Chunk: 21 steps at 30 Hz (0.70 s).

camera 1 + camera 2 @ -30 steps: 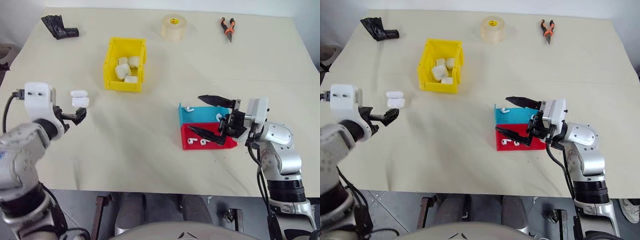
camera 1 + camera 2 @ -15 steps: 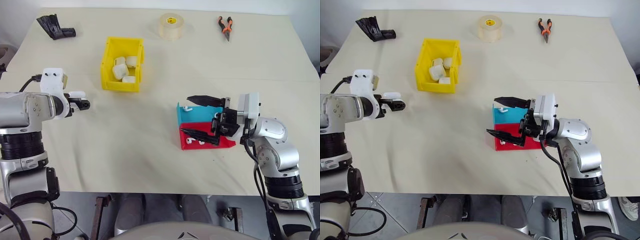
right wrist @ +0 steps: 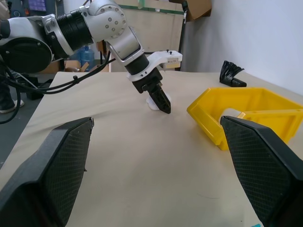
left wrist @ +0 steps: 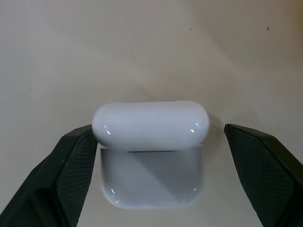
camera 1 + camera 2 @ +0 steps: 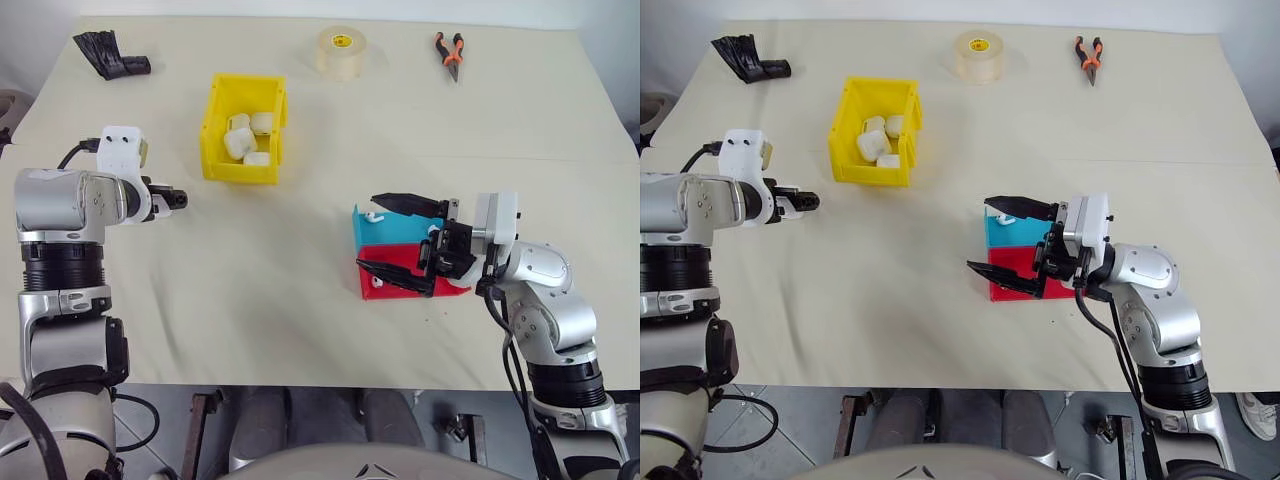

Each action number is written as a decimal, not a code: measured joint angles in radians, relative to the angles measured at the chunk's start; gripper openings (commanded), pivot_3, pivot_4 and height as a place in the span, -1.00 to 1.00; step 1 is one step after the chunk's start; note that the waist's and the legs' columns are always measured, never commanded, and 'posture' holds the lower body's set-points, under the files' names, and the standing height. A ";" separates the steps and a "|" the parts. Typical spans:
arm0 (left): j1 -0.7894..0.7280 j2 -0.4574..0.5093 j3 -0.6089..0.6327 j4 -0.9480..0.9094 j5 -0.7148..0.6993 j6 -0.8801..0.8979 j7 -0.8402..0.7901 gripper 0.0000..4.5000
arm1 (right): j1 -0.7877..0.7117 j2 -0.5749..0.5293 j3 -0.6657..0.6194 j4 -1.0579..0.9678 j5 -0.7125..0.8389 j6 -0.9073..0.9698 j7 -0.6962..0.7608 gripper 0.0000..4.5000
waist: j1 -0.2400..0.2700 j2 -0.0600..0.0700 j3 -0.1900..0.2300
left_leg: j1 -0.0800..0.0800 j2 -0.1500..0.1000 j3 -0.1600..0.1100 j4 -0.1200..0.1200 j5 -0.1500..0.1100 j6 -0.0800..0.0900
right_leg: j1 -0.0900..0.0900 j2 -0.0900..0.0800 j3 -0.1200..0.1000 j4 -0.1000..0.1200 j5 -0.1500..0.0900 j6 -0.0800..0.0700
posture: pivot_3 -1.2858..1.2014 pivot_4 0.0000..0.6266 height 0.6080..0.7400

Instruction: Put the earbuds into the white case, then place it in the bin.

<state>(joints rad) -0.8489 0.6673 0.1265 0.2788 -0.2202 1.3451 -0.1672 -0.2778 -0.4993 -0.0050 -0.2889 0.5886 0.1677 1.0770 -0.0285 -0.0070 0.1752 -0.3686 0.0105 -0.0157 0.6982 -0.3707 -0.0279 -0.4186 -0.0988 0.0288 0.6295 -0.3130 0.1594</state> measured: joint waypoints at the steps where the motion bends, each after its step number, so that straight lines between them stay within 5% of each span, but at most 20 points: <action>1: 0.000 0.000 0.006 0.001 0.001 0.004 0.001 0.98 | 0.003 0.000 0.000 -0.002 0.002 0.003 0.000 1.00 | 0.000 0.000 0.000 | 0.000 0.000 0.000 0.000 0.000 0.000 | 0.000 0.000 0.000 0.000 0.000 0.000 | 0.03 -0.52 1.00; 15: 0.029 0.014 0.030 -0.073 -0.001 0.115 -0.027 0.98 | 0.017 0.005 0.000 -0.018 0.002 0.006 -0.022 1.00 | 0.000 0.000 0.000 | 0.000 0.000 0.000 0.000 0.000 0.000 | 0.000 0.000 0.000 0.000 0.000 0.000 | 0.03 -0.52 1.00; 21: 0.029 0.009 0.030 -0.069 0.000 0.105 -0.029 0.29 | 0.017 0.006 0.000 -0.018 -0.006 0.005 -0.023 1.00 | -0.001 0.000 0.000 | 0.000 0.000 0.000 0.000 0.000 0.000 | 0.000 0.000 0.000 0.001 0.000 0.000 | 0.03 -0.52 1.00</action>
<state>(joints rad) -0.8201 0.6764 0.1565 0.2095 -0.2203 1.4497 -0.1963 -0.2606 -0.4931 -0.0048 -0.3067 0.5829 0.1731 1.0544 -0.0294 -0.0070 0.1752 -0.3681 0.0106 -0.0153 0.6983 -0.3707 -0.0279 -0.4188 -0.0988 0.0289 0.6301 -0.3130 0.1594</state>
